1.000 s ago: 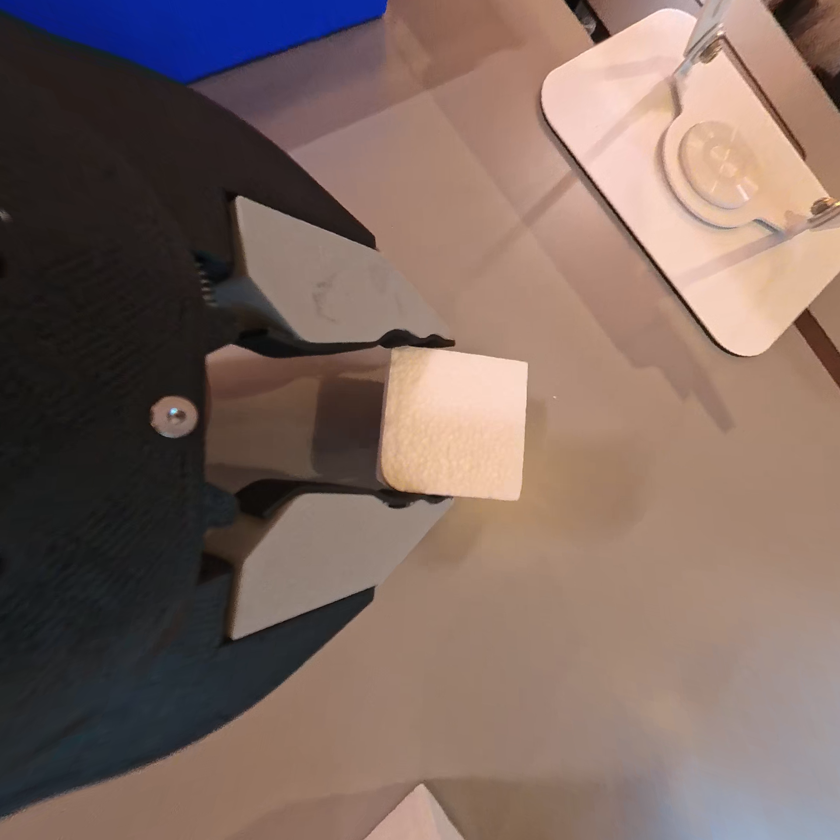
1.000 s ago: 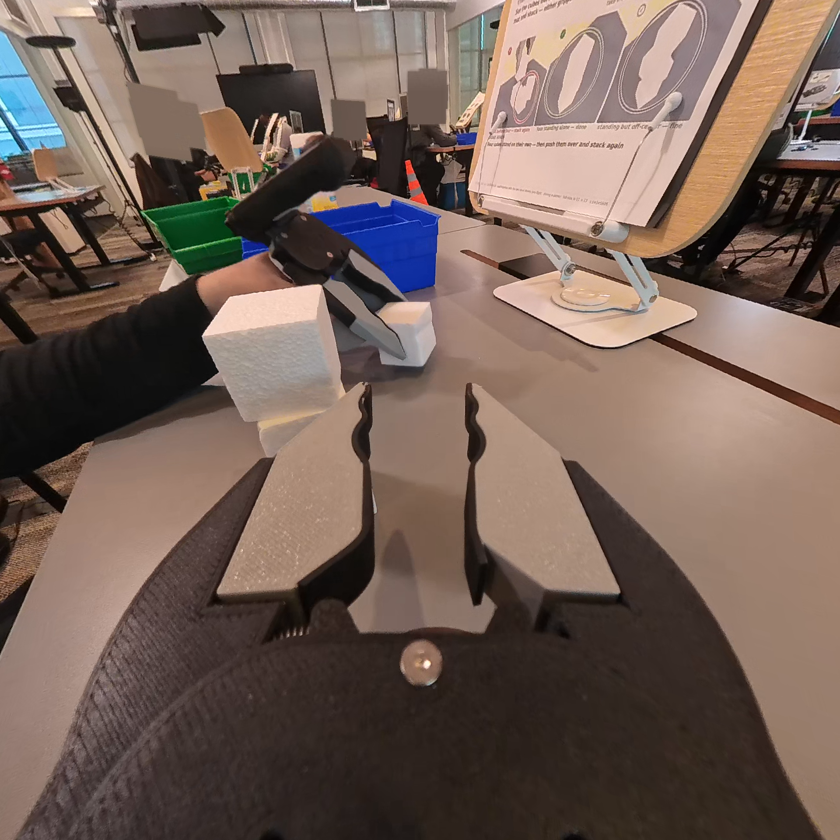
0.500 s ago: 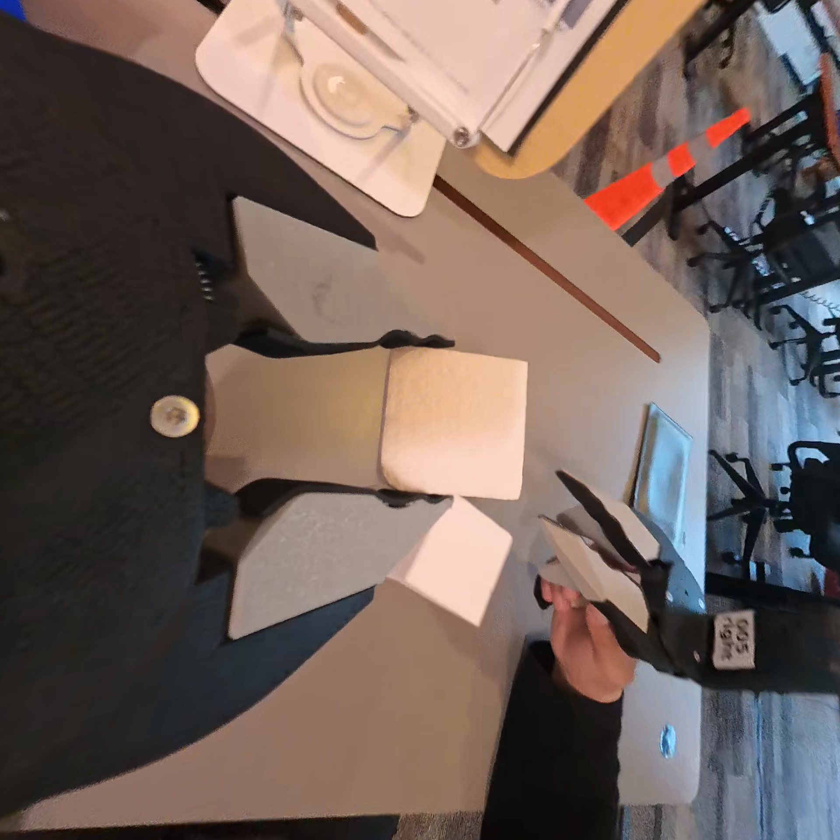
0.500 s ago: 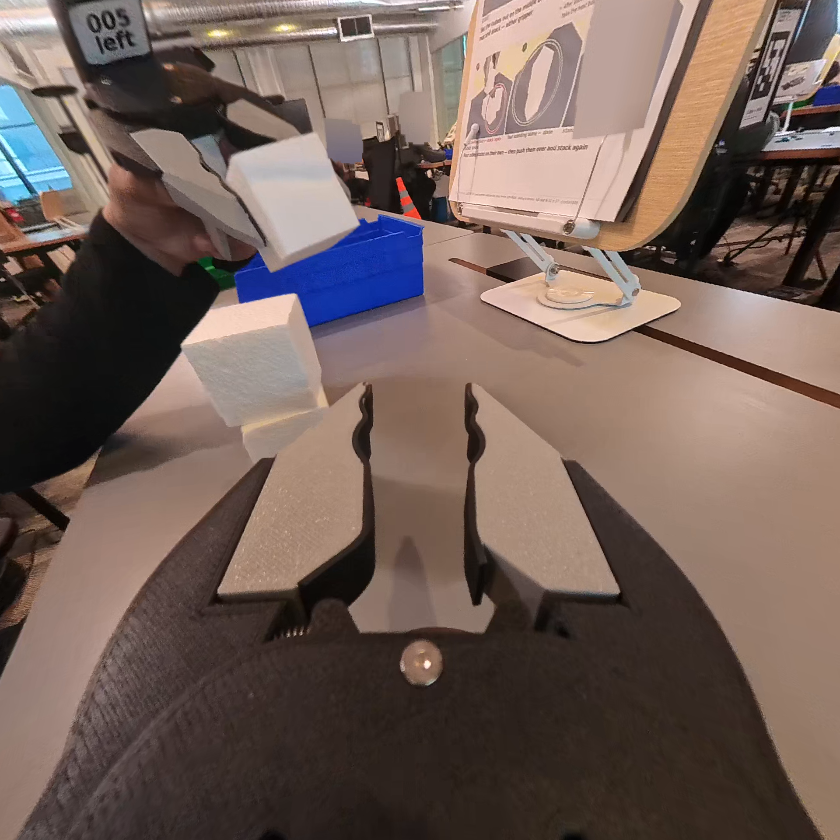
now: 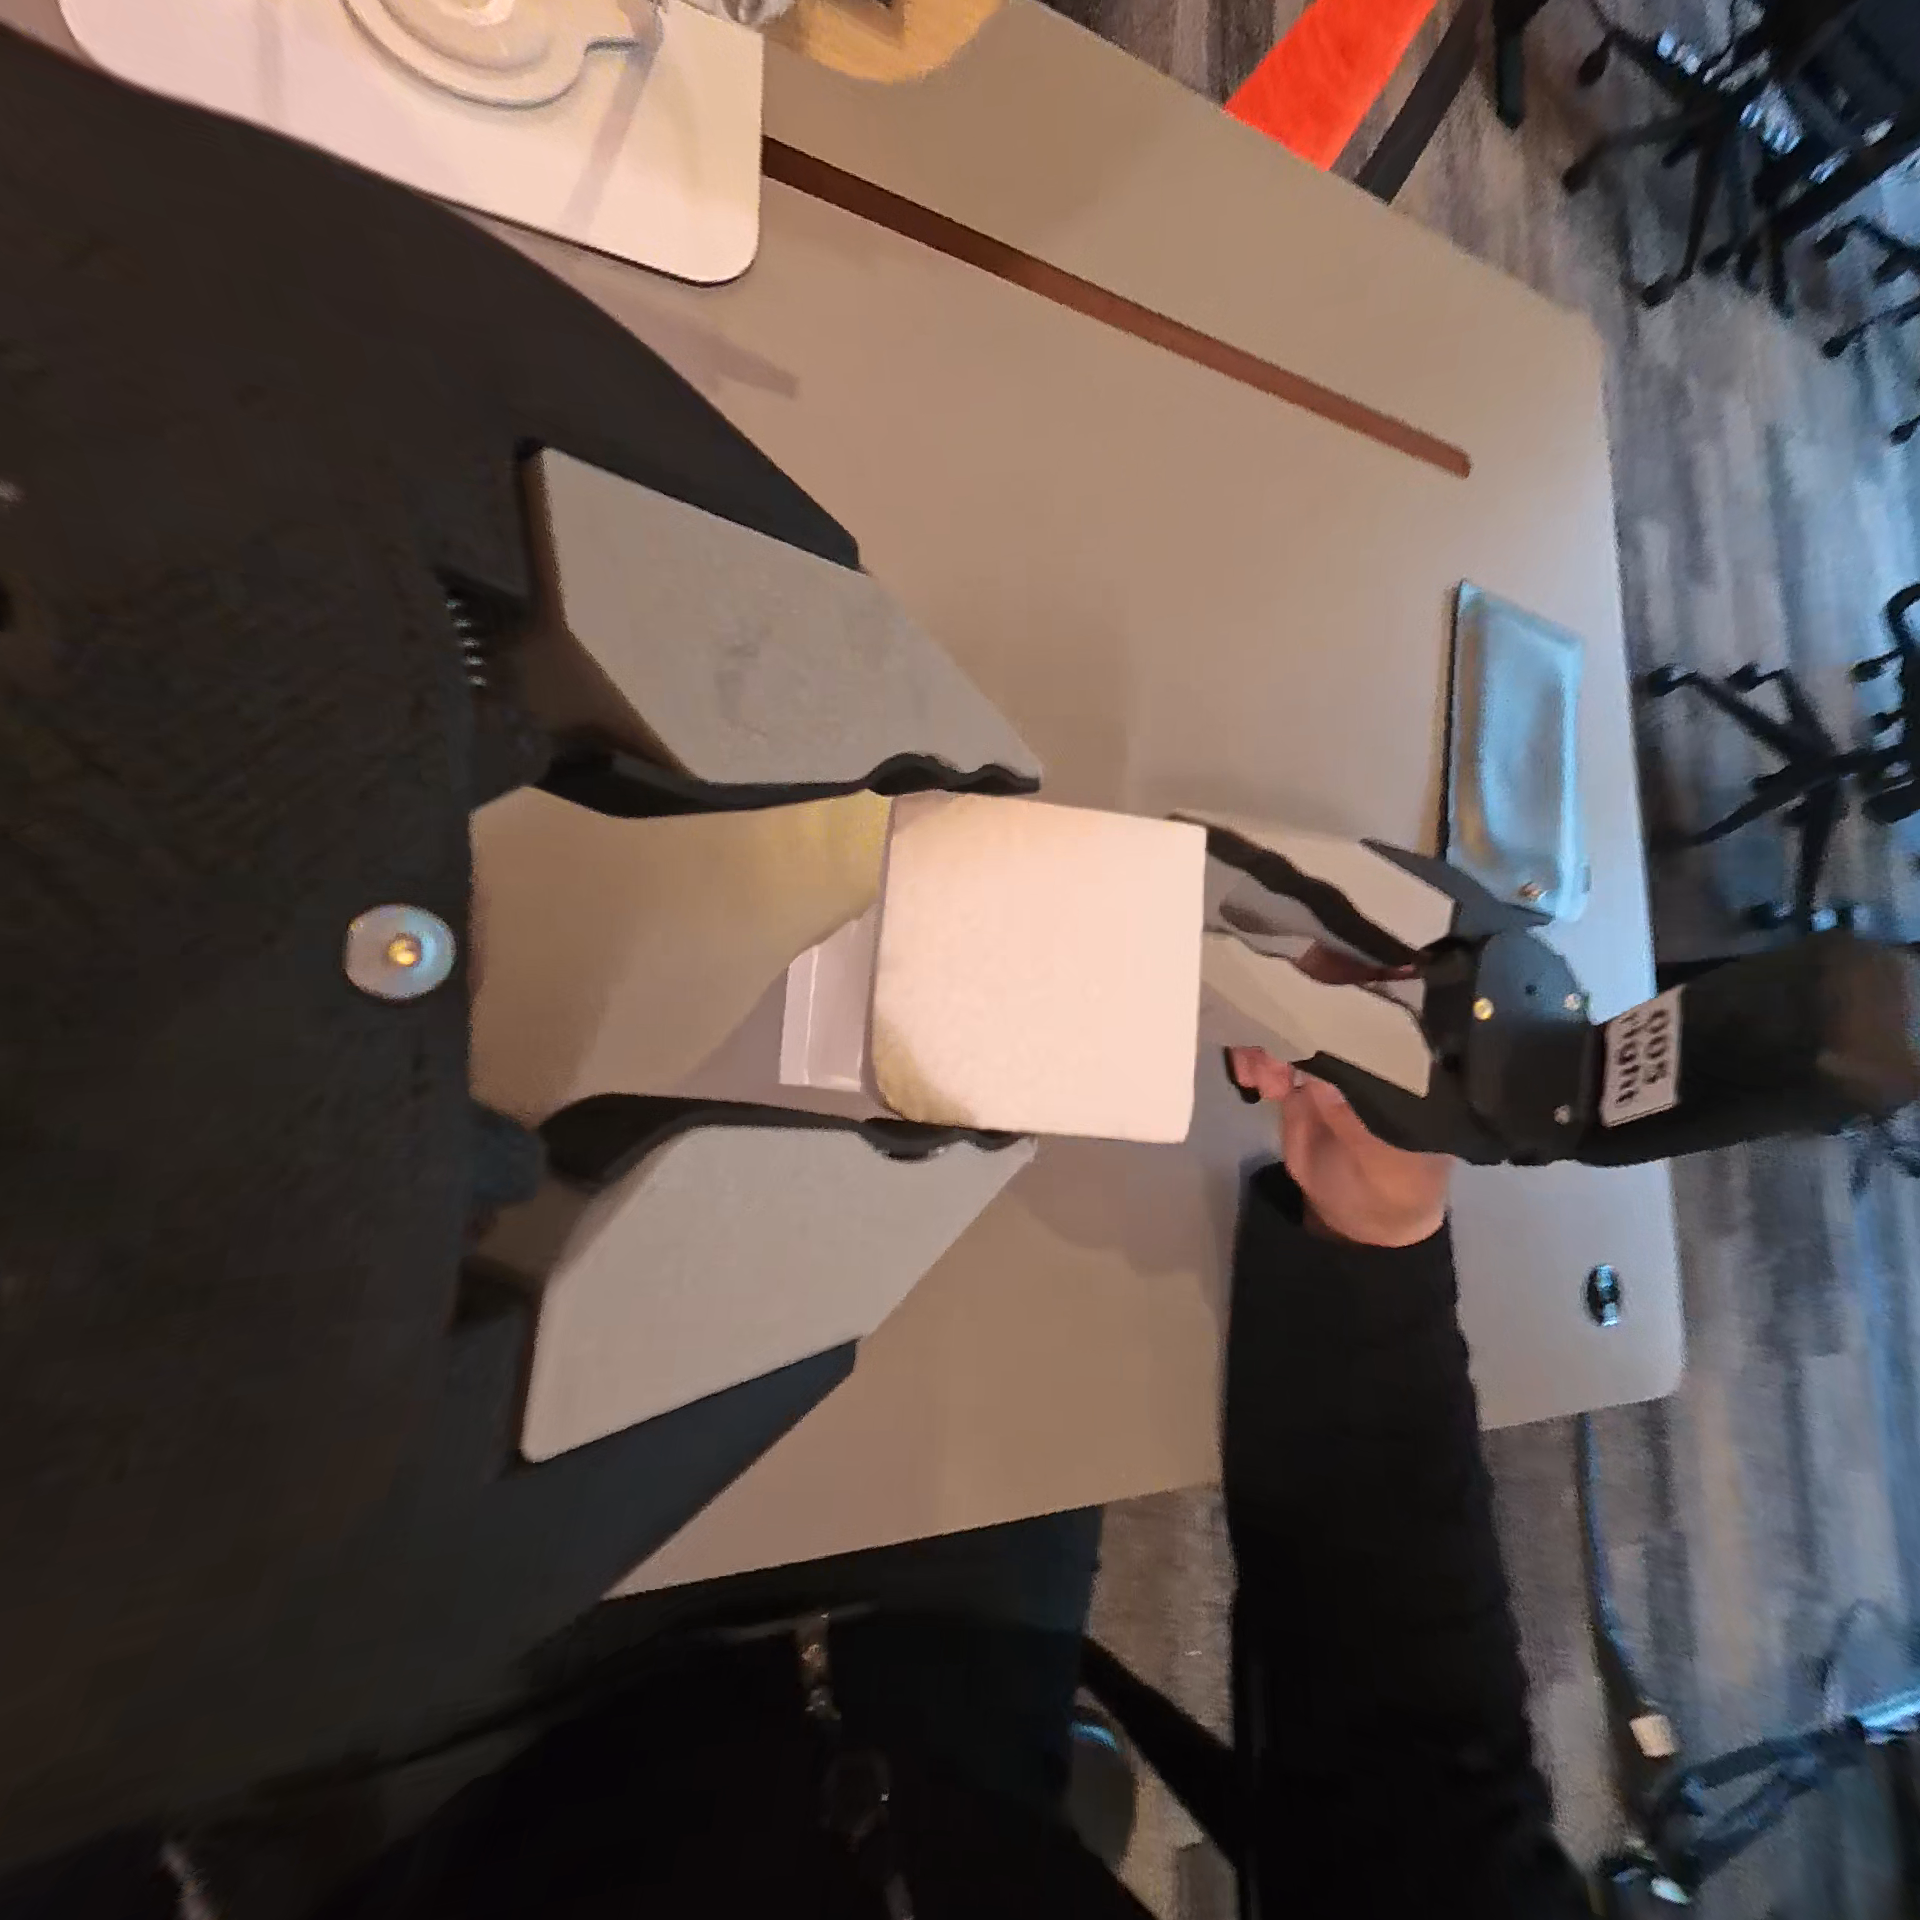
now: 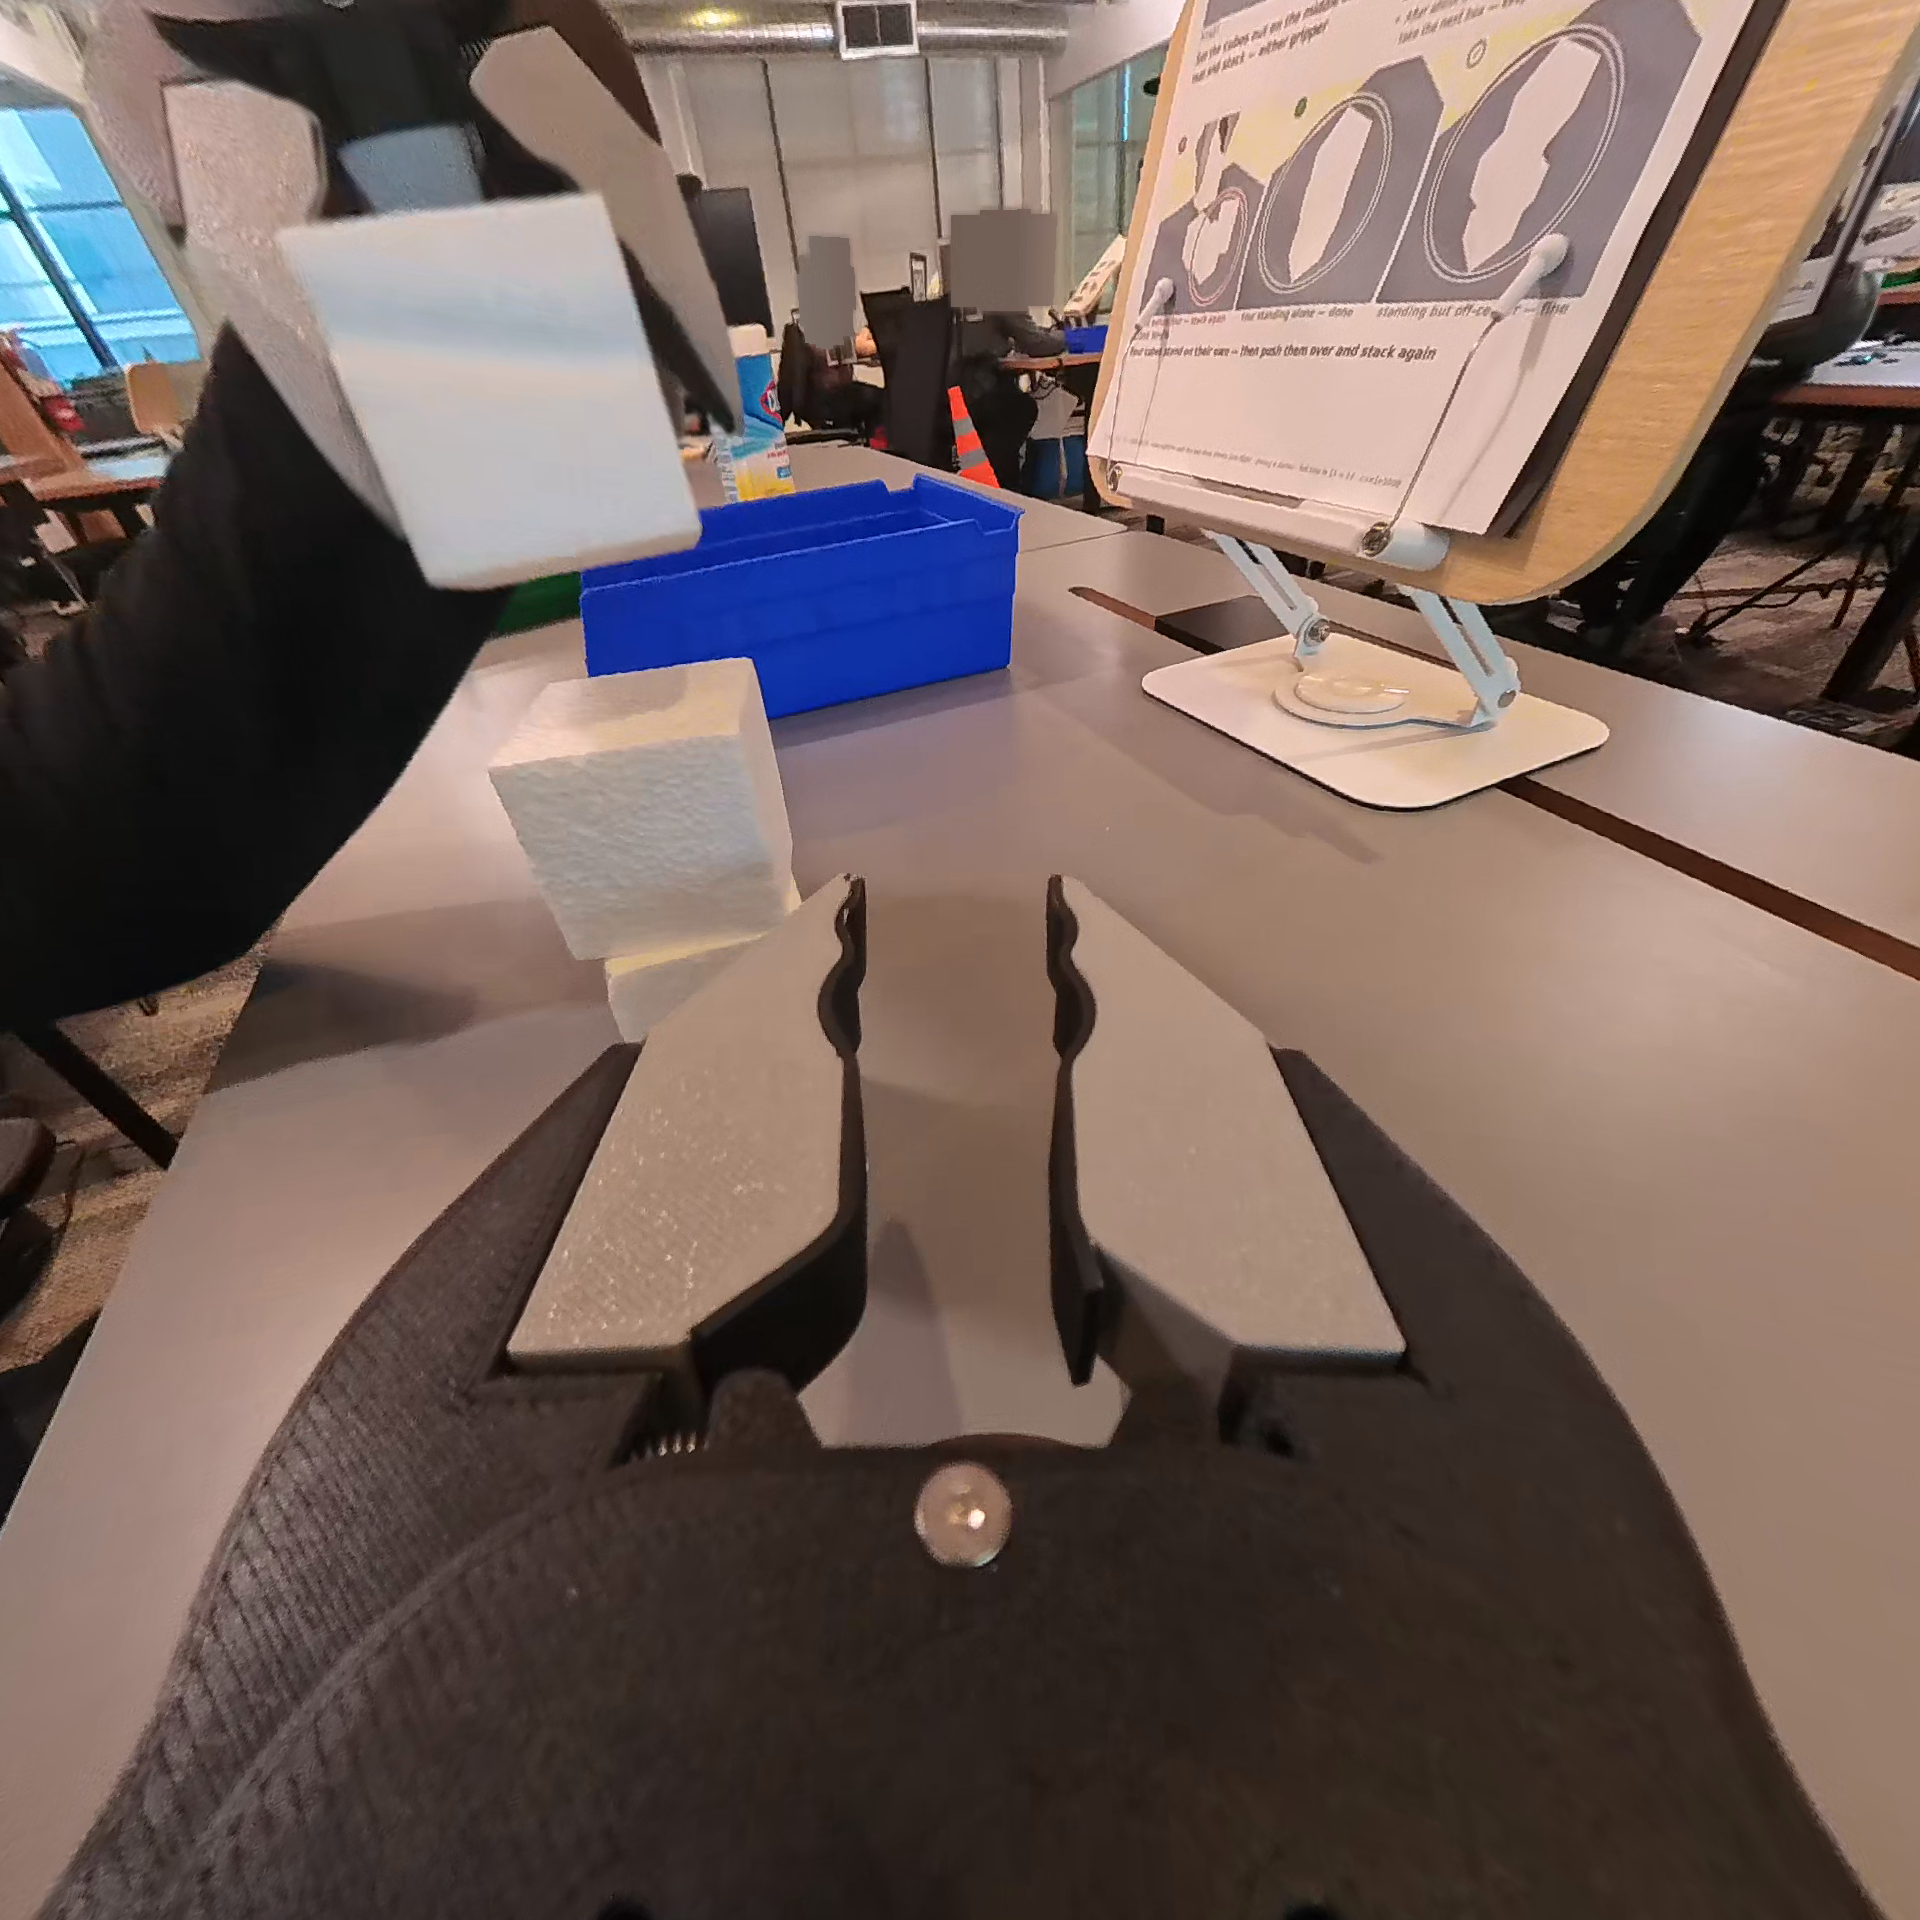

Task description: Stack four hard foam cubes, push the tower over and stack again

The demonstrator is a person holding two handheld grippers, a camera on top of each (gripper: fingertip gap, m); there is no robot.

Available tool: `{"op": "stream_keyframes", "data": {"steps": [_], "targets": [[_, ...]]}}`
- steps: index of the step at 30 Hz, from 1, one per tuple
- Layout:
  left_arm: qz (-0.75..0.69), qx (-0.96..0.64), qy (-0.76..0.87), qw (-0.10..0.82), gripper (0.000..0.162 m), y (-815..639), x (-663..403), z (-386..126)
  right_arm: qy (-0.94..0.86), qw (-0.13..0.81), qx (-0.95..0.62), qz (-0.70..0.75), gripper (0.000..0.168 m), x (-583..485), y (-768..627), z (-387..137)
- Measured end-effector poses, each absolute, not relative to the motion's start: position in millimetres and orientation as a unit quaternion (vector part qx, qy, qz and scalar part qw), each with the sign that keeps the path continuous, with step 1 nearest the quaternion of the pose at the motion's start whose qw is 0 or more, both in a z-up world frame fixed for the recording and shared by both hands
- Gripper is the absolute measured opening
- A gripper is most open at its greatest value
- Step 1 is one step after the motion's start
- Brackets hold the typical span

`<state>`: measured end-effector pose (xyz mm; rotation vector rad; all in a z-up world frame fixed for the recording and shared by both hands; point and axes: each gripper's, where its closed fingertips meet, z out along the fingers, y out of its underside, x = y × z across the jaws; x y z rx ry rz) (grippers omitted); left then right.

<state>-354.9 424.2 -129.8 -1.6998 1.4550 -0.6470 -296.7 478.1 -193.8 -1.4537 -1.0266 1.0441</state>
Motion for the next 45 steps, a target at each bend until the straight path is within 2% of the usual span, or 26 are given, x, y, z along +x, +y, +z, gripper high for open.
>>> {"op": "stream_keyframes", "data": {"steps": [26, 45], "targets": [[-0.188, -0.68, 0.607, 0.366, 0.061, 419.7, -339.4, -145.2, -0.425, 0.512, -0.607, 0.433, 0.032, -297.0, 479.3, -196.0], [-0.189, -0.7, 0.595, 0.346, 0.062, 424.4, -336.6, -157.4, -0.426, 0.513, -0.606, 0.434, 0.032, -297.2, 478.5, -194.8]]}}
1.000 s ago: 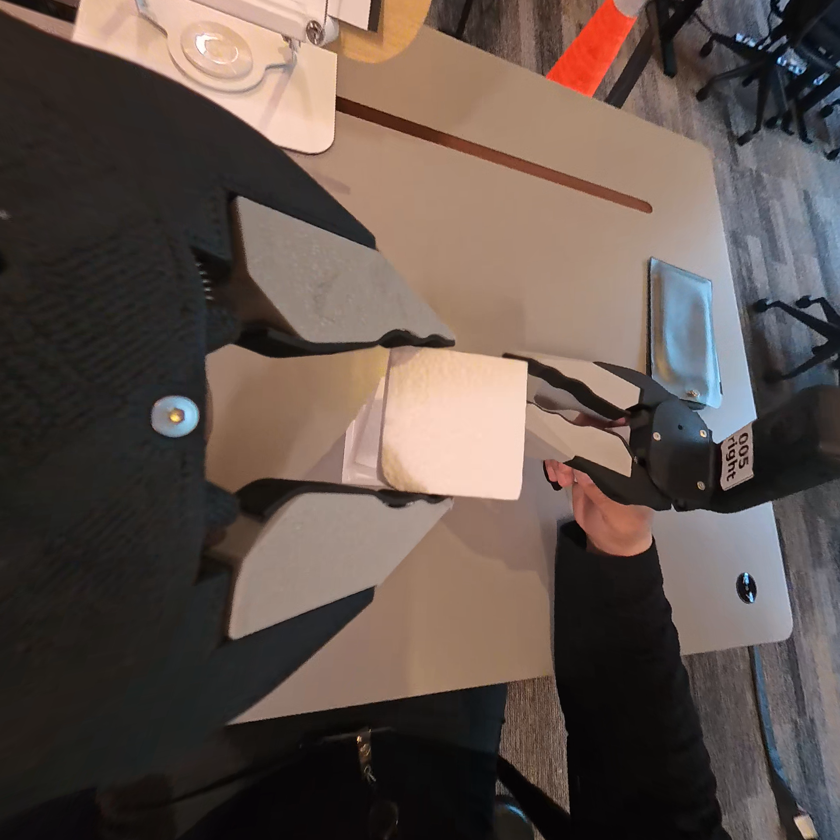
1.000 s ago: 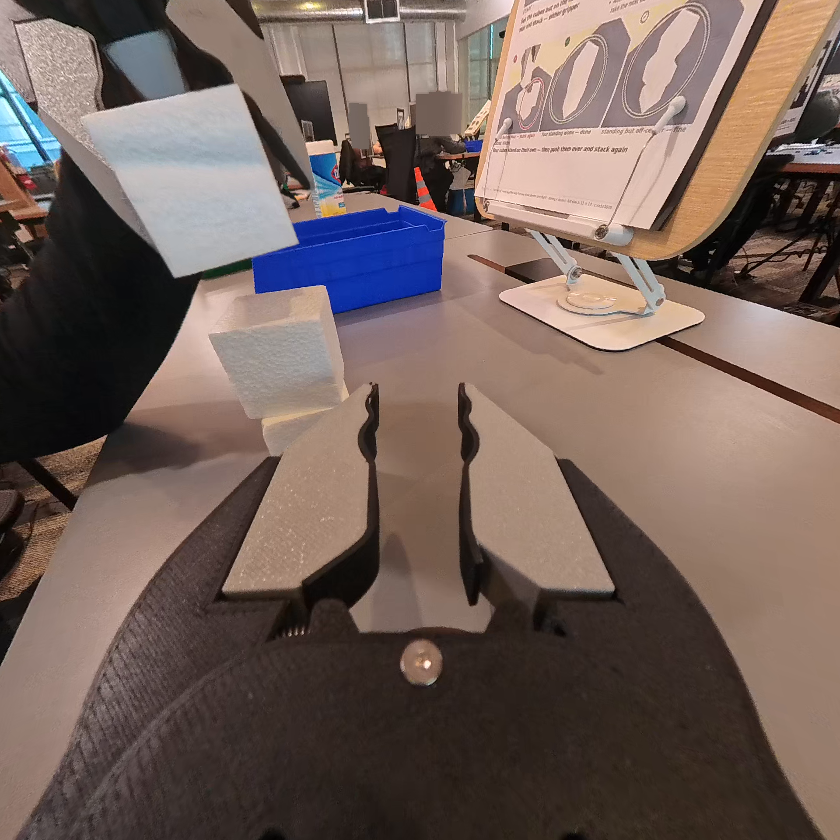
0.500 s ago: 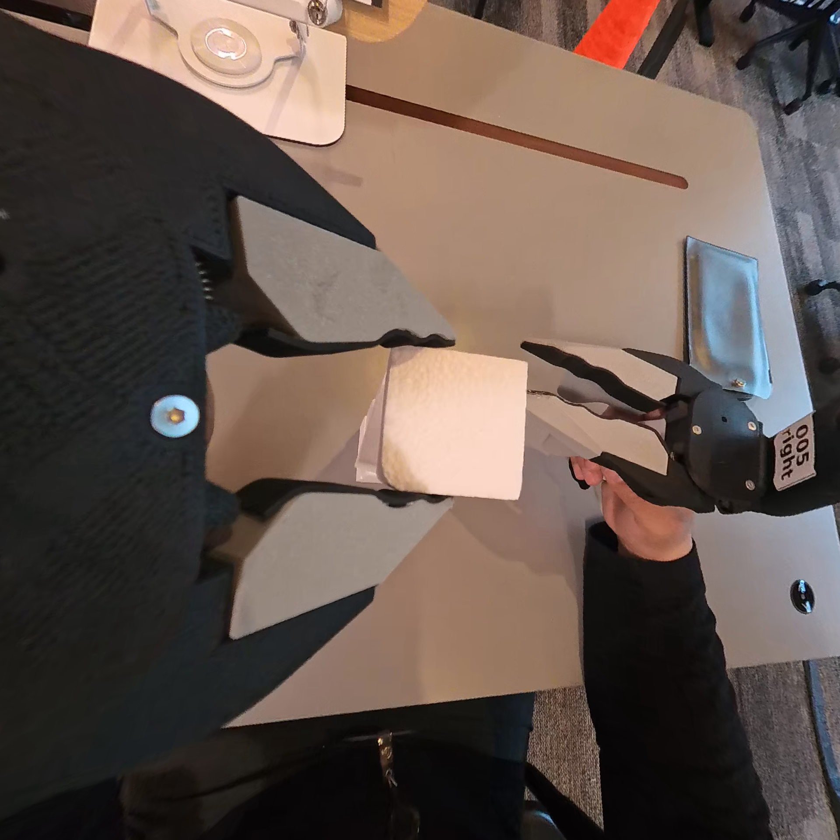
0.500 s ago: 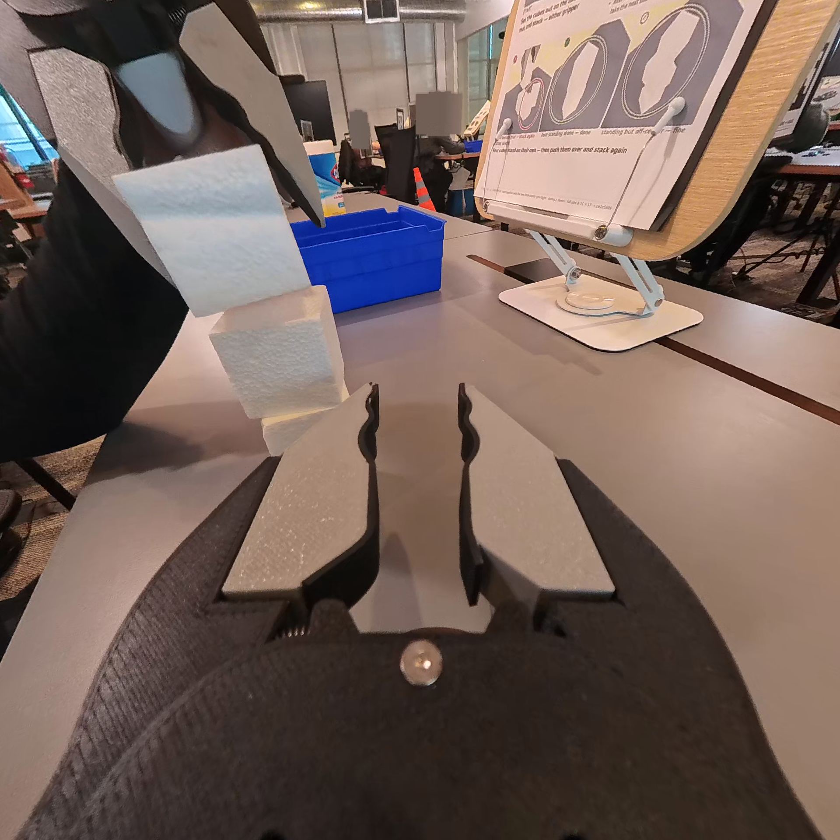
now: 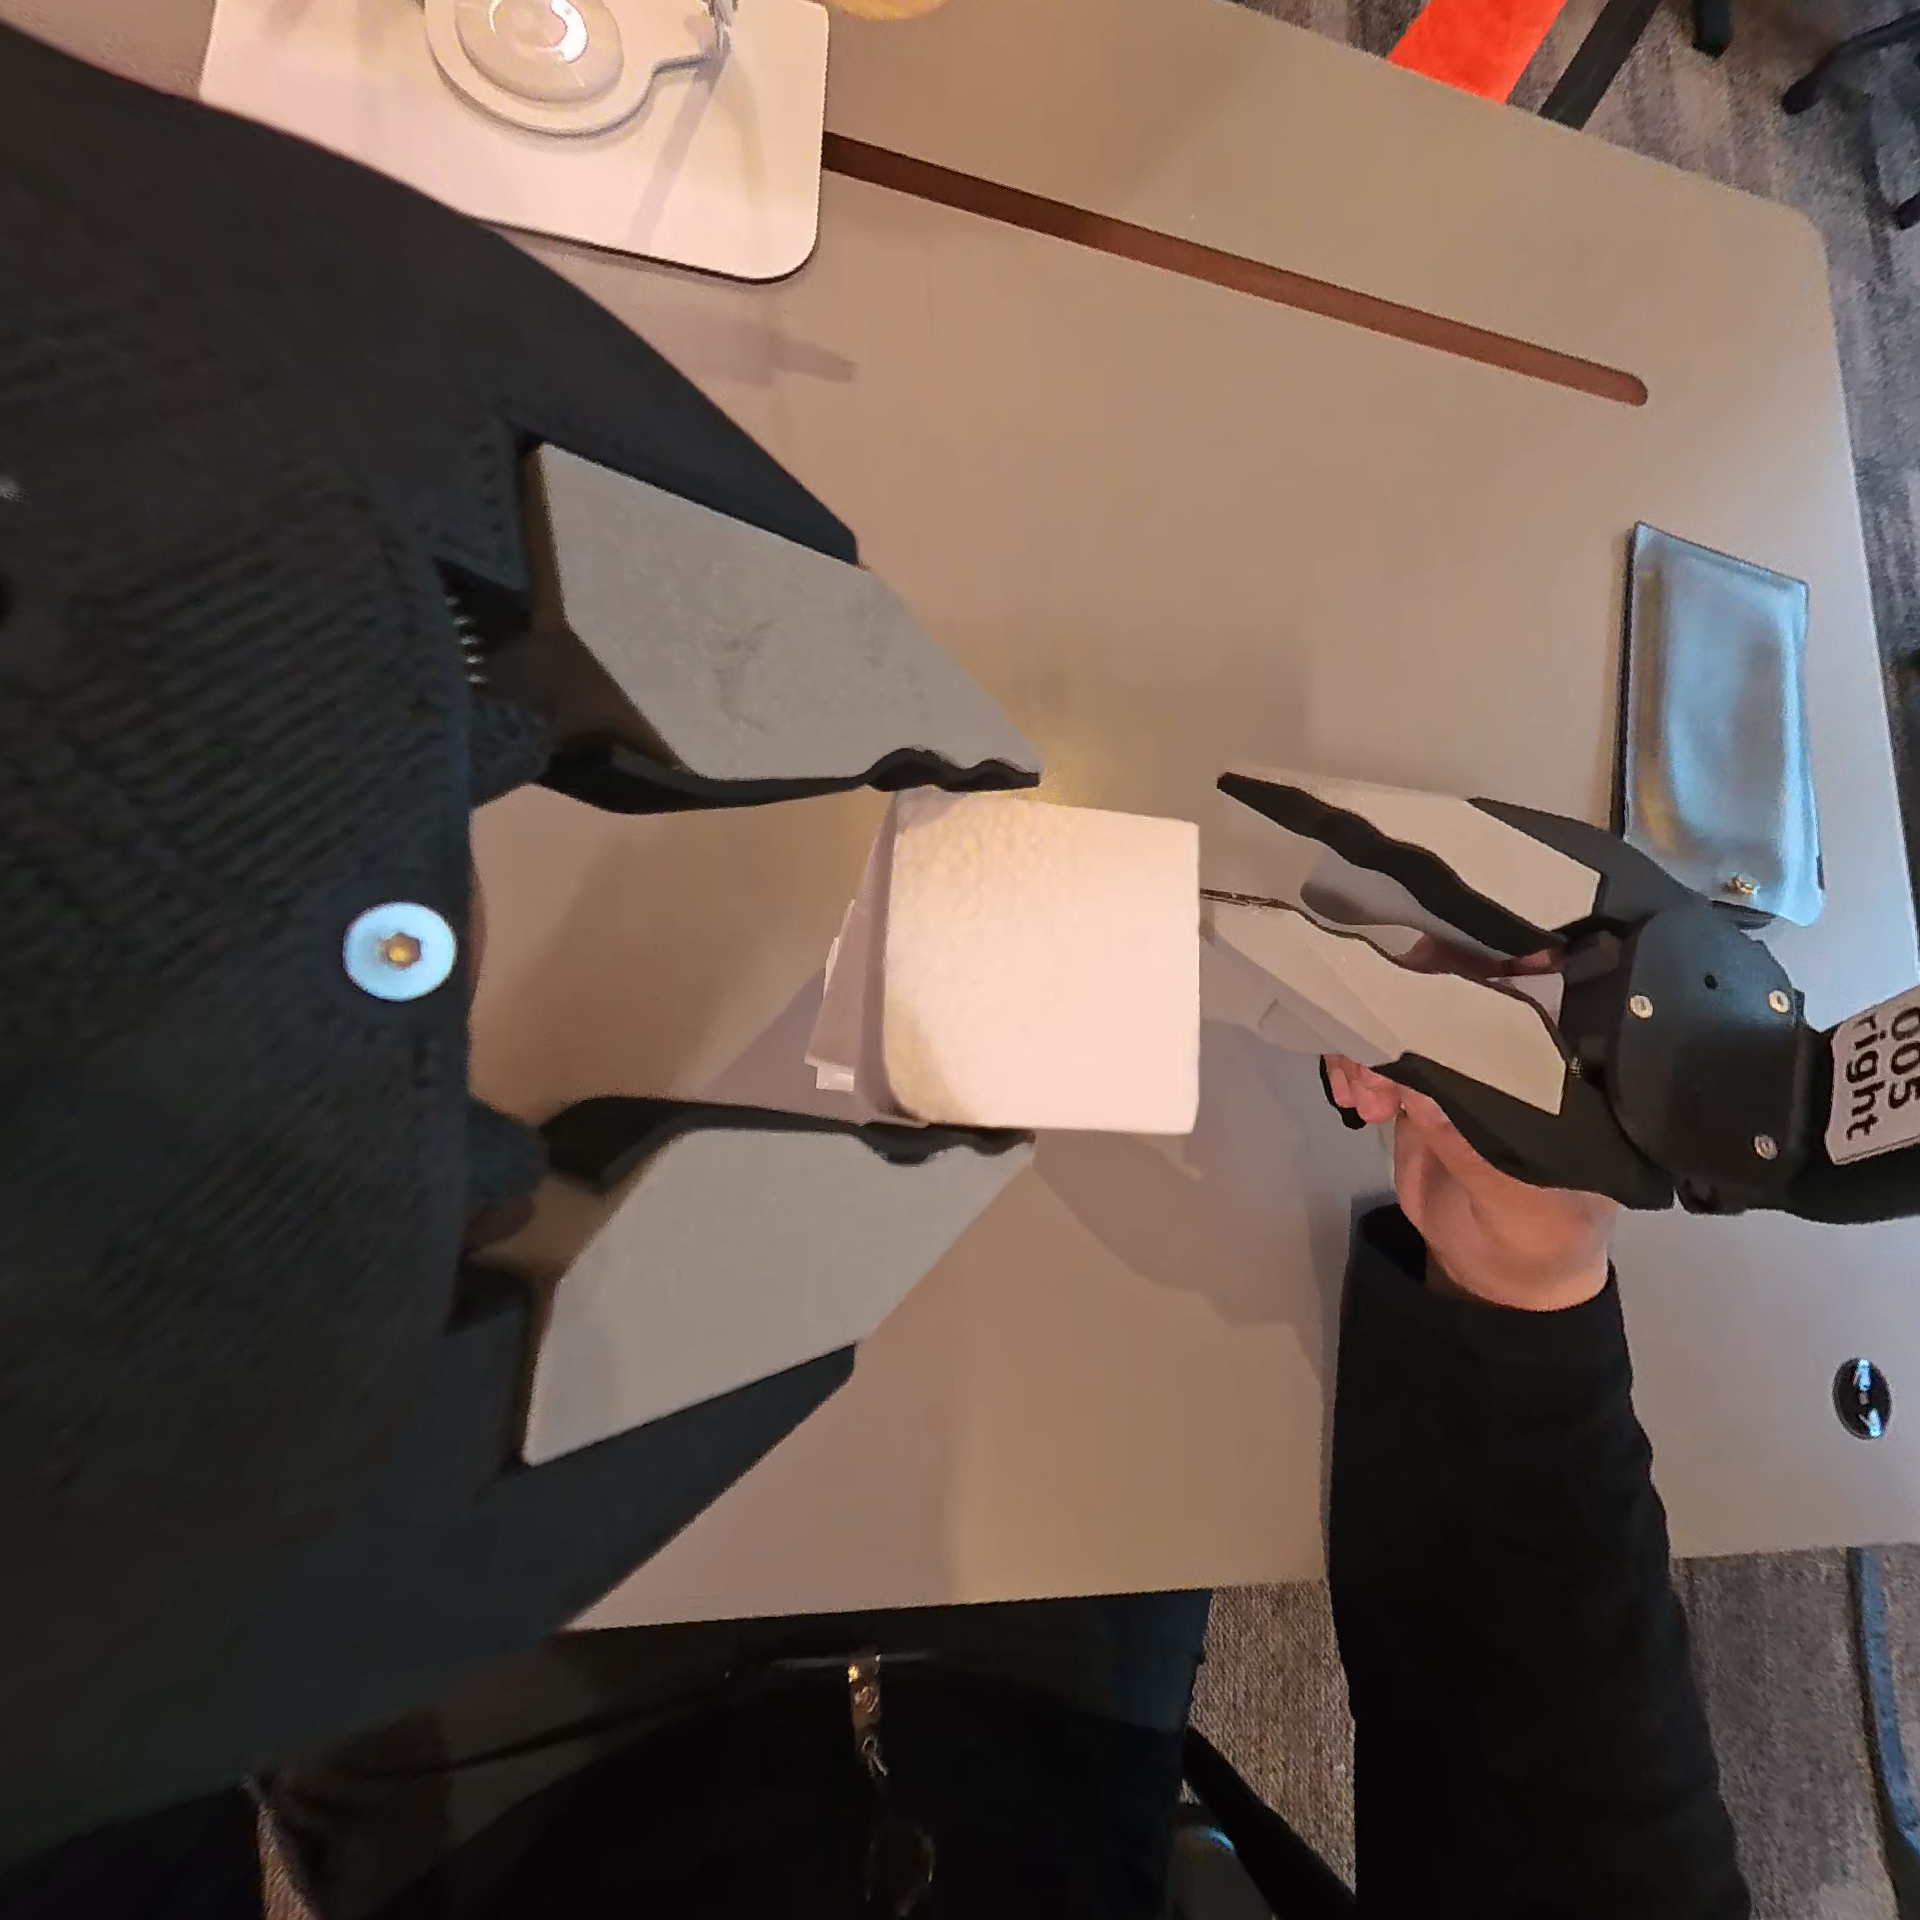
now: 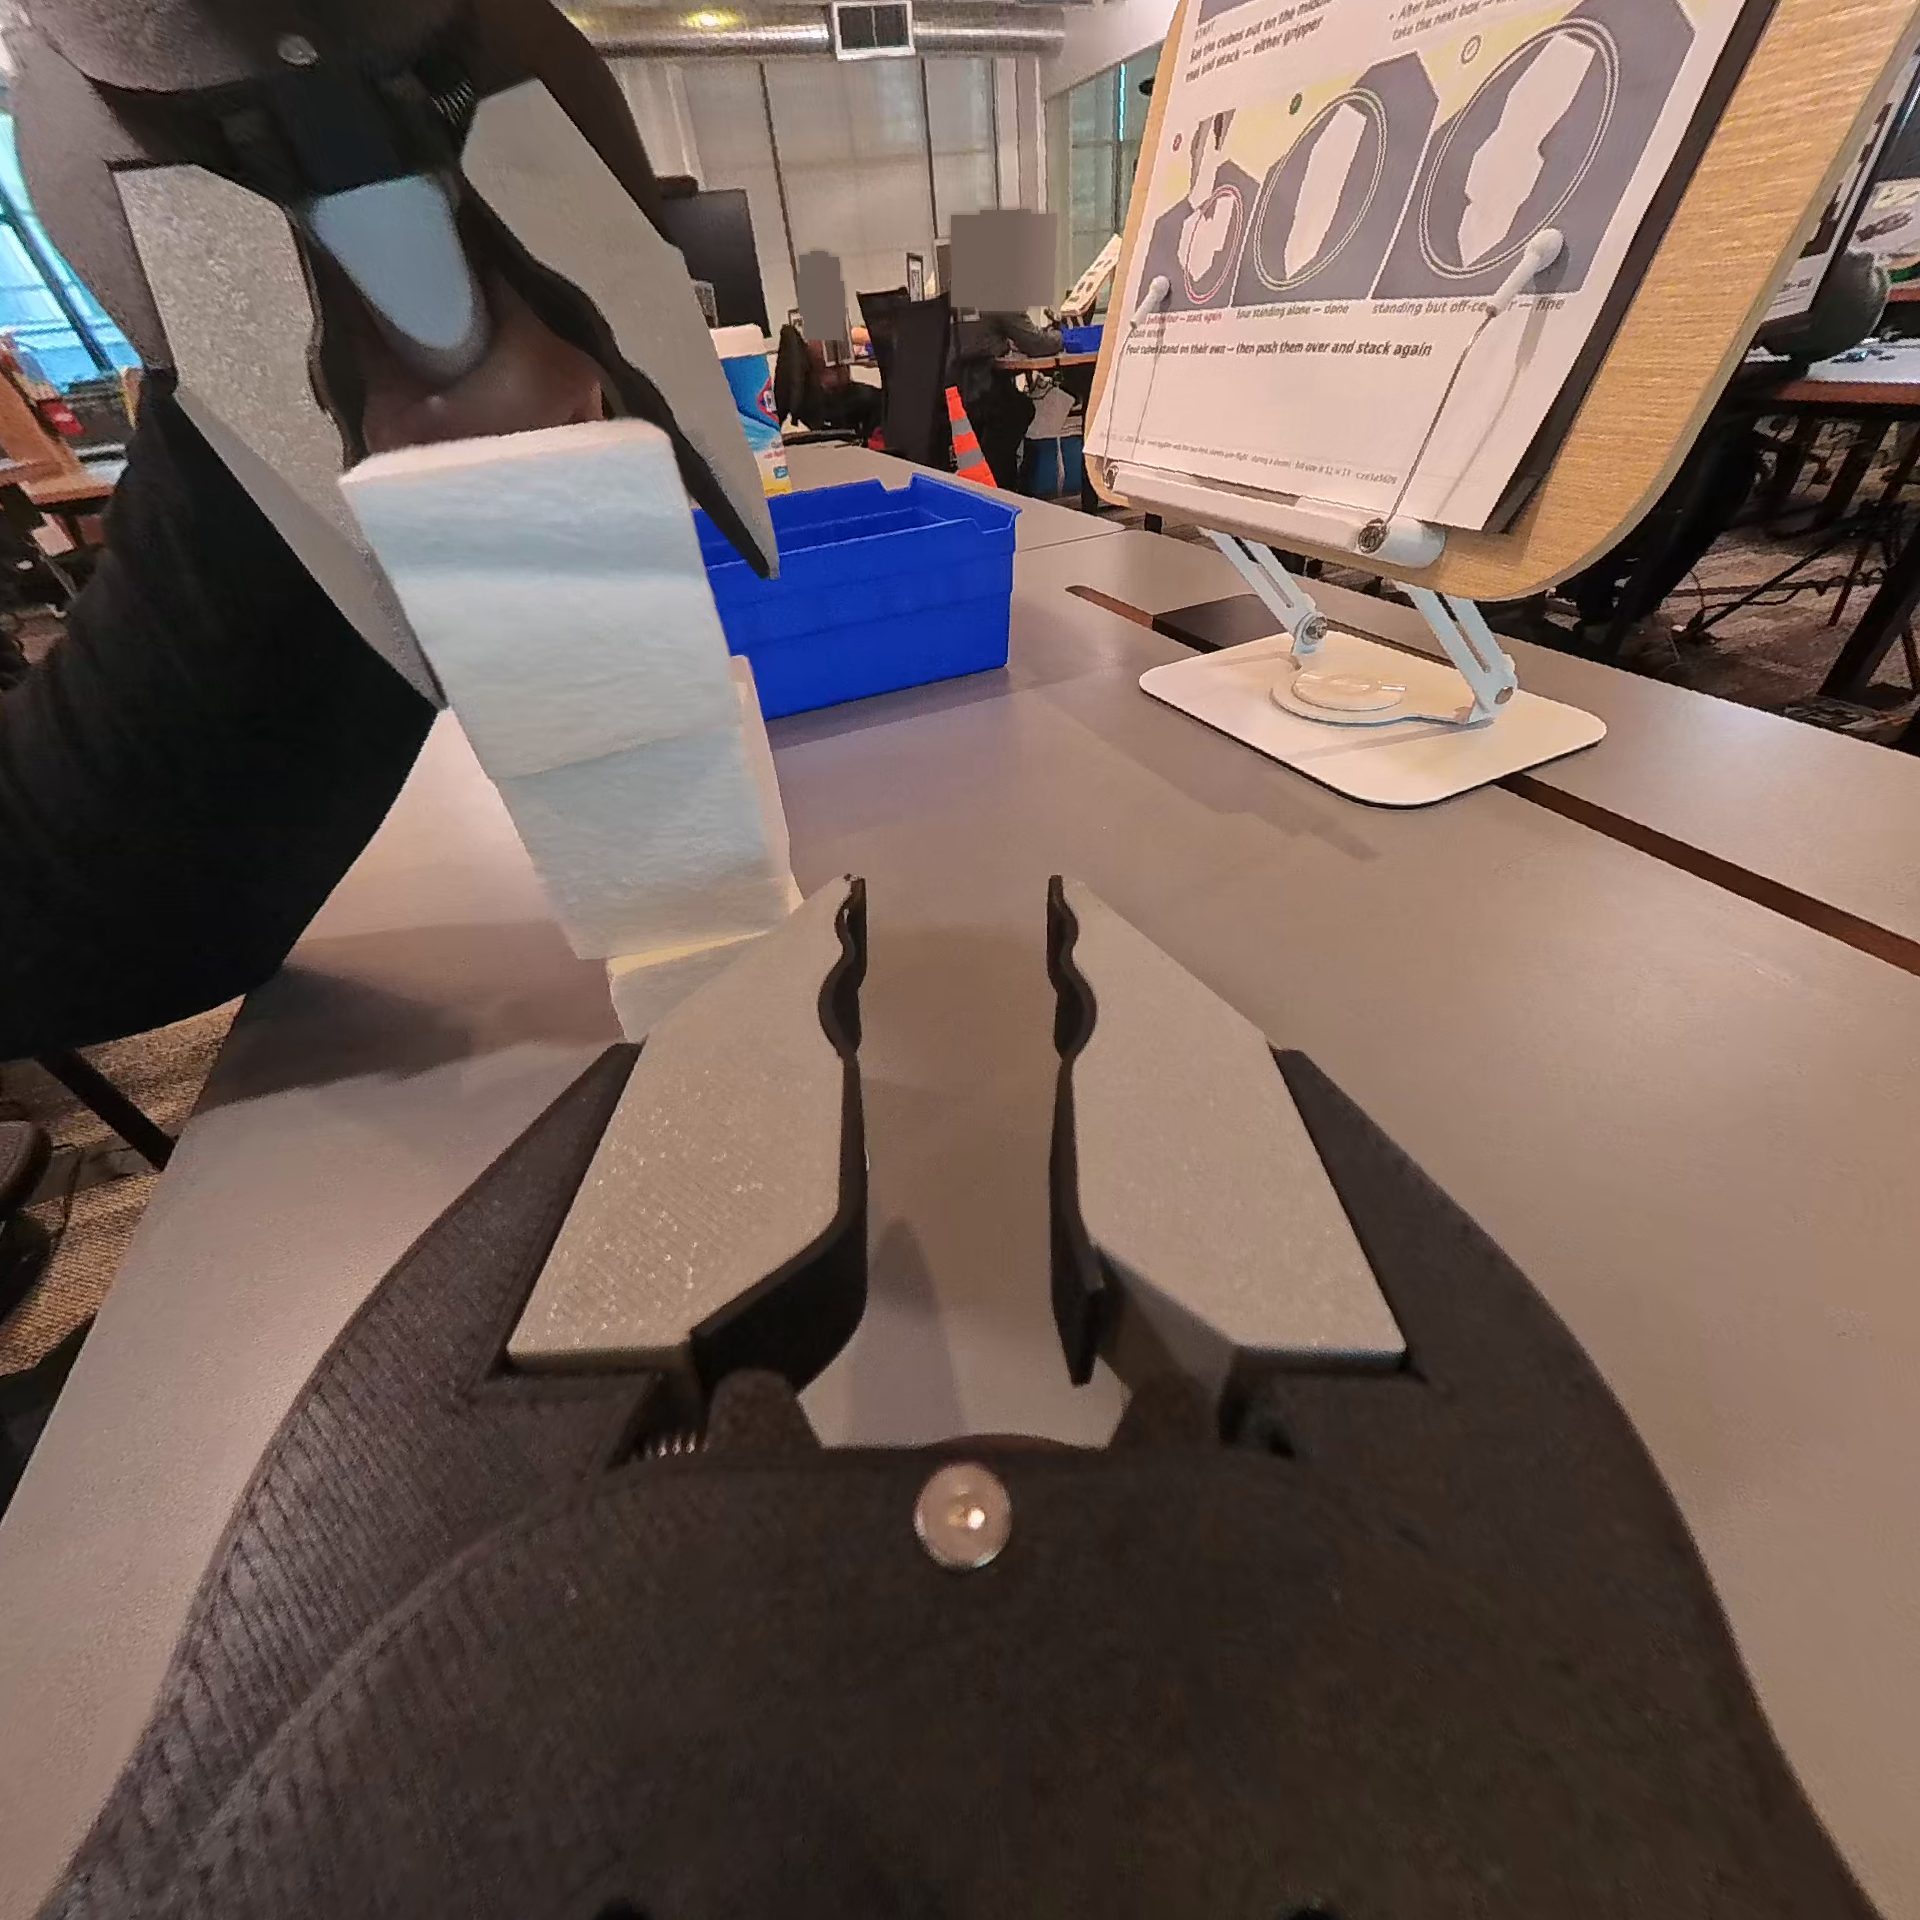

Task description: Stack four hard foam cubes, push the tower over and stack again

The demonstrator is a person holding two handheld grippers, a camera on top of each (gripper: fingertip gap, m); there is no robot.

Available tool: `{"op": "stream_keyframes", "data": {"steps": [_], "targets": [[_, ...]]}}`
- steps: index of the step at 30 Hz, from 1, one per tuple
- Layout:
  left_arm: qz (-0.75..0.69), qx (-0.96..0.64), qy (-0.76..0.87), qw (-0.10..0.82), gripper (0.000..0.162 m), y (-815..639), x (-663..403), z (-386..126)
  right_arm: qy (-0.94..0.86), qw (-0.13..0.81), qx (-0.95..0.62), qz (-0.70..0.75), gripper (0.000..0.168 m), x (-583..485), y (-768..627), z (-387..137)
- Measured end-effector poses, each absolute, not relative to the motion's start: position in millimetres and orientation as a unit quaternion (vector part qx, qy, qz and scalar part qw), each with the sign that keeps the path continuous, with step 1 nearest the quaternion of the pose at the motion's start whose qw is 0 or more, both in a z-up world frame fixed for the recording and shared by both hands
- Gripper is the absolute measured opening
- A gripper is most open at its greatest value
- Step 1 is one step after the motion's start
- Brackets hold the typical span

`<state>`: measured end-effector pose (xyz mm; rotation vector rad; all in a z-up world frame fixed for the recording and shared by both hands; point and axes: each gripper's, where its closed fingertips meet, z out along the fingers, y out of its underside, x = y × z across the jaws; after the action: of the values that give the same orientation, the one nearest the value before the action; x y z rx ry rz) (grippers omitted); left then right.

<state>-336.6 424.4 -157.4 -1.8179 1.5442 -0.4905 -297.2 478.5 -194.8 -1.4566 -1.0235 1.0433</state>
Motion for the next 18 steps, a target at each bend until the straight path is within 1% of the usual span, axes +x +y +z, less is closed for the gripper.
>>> {"op": "stream_keyframes", "data": {"steps": [12, 14, 16, 18], "targets": [[-0.187, -0.704, 0.587, 0.352, 0.073, 426.6, -336.9, -157.4, -0.426, 0.514, -0.604, 0.435, 0.032, -297.2, 477.8, -193.5], [-0.192, -0.702, 0.585, 0.359, 0.077, 425.5, -337.1, -153.2, -0.426, 0.515, -0.604, 0.435, 0.032, -297.1, 477.6, -193.2], [-0.19, -0.701, 0.578, 0.372, 0.084, 426.0, -339.2, -147.2, -0.425, 0.516, -0.603, 0.435, 0.032, -296.8, 477.7, -192.6], [-0.192, -0.697, 0.57, 0.39, 0.086, 425.1, -342.8, -138.3, -0.424, 0.518, -0.602, 0.436, 0.033, -296.2, 478.0, -191.4]]}}
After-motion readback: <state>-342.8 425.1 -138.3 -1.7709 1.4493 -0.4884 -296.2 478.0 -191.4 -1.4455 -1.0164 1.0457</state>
